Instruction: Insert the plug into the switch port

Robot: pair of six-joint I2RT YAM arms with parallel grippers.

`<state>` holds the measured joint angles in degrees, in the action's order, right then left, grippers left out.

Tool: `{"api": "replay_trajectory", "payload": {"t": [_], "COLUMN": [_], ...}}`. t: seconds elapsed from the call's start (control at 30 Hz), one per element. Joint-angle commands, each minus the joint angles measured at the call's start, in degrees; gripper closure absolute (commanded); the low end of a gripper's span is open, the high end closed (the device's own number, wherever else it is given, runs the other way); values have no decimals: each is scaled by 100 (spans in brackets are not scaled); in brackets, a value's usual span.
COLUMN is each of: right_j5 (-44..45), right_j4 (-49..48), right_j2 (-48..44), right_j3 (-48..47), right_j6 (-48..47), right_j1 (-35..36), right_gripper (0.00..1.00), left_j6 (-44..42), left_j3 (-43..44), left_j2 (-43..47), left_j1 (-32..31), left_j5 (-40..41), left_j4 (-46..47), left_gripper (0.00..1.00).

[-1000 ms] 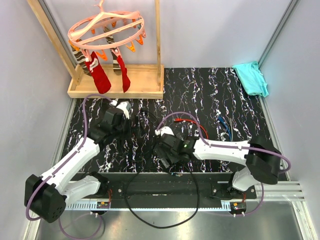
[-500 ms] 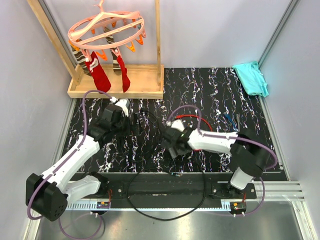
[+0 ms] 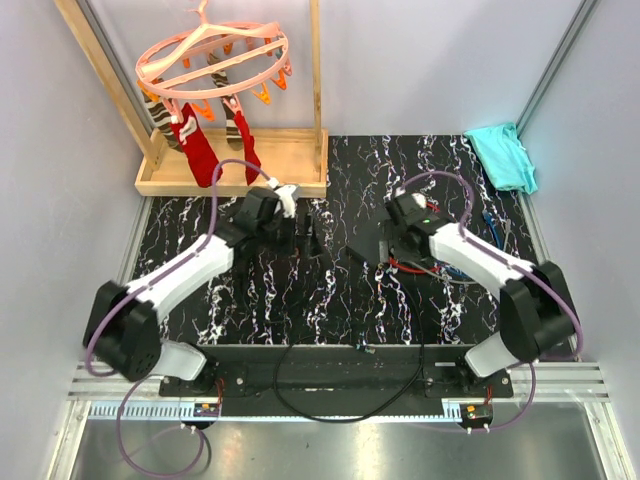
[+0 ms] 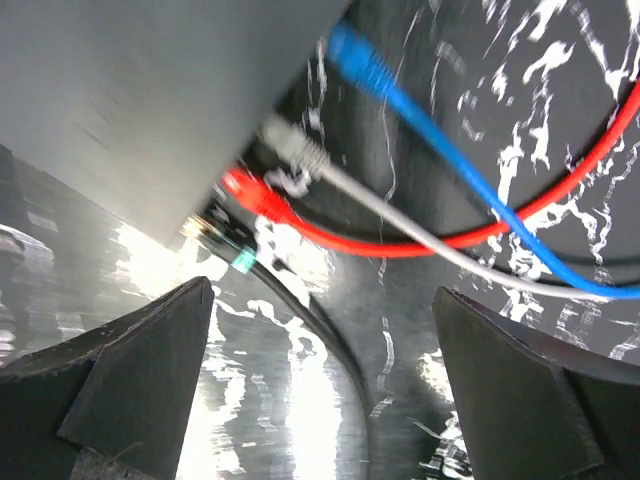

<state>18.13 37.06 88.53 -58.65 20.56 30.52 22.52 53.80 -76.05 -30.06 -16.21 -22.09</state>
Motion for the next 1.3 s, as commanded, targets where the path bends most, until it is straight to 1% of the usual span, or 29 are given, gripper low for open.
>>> {"api": "replay_trajectory", "payload": {"t": [0.0,0.03,0.07,0.17,0.23,0.3,0.33,0.4,0.43,0.63,0.67,0.73,0.77,0.9,0.93,0.97,1.07,1.1,1.13,1.2,1.27], "right_j5": [-1099,-1179,-1206,-1346,-1496,-1619,-1628,-1698,-1707,-1795,-2022,-2146,-2269,-2682,-2805,-3059,-3534,-3649,-3754,-4036,-4264], "right_j4": [-603,-751,-814,-1112,-1288,-1411,-1438,-1482,-1482,-1500,-1491,-1491,-1491,-1491,-1500,-1508,-1517,-1526,-1517,-1456,-1316], "right_j2": [-478,-347,-267,92,382,585,786,981,1147,1657,1728,1913,1966,2299,2344,2388,2616,2747,2801,2984,3099], "right_j3": [-322,-374,-418,-603,-770,-910,-946,-1060,-1104,-1368,-1446,-1526,-1613,-1886,-1948,-2087,-2447,-2571,-2677,-3010,-3326], "right_j6": [685,991,1125,1468,1644,1732,1767,1750,1733,1496,1365,1223,1066,626,529,346,-6,-138,-253,-666,-955], "right_j1": [-818,-1055,-1118,-1294,-1356,-1452,-1488,-1567,-1584,-1602,-1611,-1602,-1602,-1602,-1593,-1585,-1444,-1374,-1217,-1005,-725], "right_gripper": [0,0,0,0,1,2,2,4,5,7,7,9,9,12,12,12,14,14,15,15,15], "left_j6": [-20,-46,-64,-178,-196,-143,-99,-47,6,85,112,191,208,410,454,507,788,997,1121,1481,1623], "left_j3": [911,1061,1402,2061,2353,2696,2862,2969,3048,3136,3137,3110,3101,3058,3005,2926,2374,2006,1803,1268,1002], "left_j2": [-848,-1241,-1446,-2228,-2763,-3072,-3335,-3547,-3722,-4154,-4189,-4304,-4339,-4611,-4612,-4577,-4270,-4060,-3945,-3620,-3374], "left_j1": [-192,-210,-228,-298,-333,-368,-377,-421,-439,-553,-571,-588,-606,-624,-632,-632,-667,-685,-720,-773,-904], "left_j5": [-269,-252,-234,-286,-348,-488,-567,-629,-682,-805,-840,-945,-972,-1182,-1235,-1279,-1367,-1411,-1429,-1490,-1473], "left_j4": [986,1039,1109,1145,1093,1040,1014,1005,1005,1022,1022,1118,1154,1259,1303,1347,1785,2109,2225,2786,3007], "left_gripper": [1,1,1,1,1,3,6,10,14,23,24,25,29,36,39,46,48,49,49,49,49]}}
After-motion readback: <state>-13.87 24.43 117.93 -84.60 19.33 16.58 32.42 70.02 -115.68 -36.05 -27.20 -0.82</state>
